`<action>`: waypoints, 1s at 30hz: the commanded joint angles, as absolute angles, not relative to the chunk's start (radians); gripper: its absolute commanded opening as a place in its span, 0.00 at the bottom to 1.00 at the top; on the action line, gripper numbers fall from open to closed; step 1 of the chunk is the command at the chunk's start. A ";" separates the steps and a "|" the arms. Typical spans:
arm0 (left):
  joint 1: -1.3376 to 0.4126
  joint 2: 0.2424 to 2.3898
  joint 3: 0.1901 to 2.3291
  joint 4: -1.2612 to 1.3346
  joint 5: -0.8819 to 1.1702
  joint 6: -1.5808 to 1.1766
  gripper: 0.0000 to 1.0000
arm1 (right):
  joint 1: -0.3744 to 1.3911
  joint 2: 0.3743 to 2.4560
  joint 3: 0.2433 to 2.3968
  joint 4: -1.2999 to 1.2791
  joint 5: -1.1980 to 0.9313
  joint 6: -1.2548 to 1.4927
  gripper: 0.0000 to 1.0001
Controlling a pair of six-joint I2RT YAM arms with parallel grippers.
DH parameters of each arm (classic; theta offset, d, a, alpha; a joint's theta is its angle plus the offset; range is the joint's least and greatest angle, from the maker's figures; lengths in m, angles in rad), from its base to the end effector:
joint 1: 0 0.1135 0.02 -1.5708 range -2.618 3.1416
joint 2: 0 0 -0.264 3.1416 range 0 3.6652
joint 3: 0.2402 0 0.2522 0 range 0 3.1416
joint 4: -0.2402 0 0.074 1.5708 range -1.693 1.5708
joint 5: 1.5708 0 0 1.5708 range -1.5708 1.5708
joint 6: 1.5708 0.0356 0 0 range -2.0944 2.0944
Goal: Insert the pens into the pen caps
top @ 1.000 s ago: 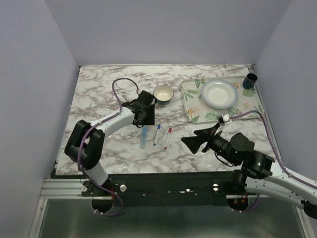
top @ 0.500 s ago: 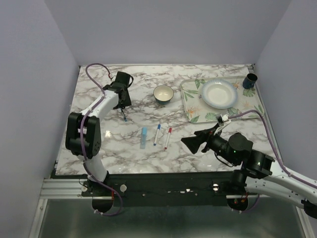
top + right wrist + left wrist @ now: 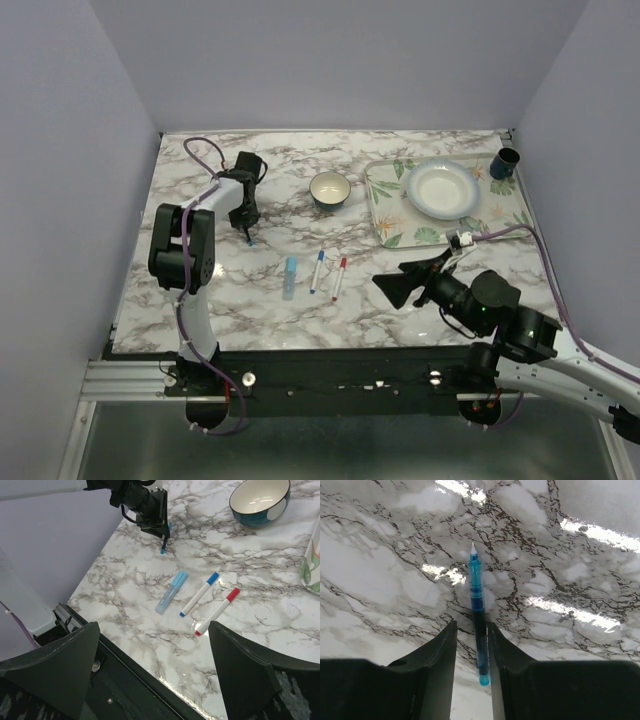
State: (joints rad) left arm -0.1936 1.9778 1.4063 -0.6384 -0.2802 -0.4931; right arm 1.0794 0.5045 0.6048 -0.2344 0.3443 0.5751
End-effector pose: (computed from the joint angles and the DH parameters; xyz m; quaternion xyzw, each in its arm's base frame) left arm 0.3956 -0.0675 0.1727 -0.1701 0.9595 0.0695 0.2136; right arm 0.0734 0.1117 0.3110 -0.0759 0.7464 0.3900 0.5338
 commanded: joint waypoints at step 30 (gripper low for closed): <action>-0.327 1.261 0.934 -0.200 0.603 -0.603 0.00 | 1.055 0.988 0.752 0.086 0.017 0.598 0.83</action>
State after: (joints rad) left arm -0.2569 1.4082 1.0500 -0.3817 0.3264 -0.5167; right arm 1.0718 0.9298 0.7200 -0.0338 0.1570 0.5739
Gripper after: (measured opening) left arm 0.015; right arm 0.911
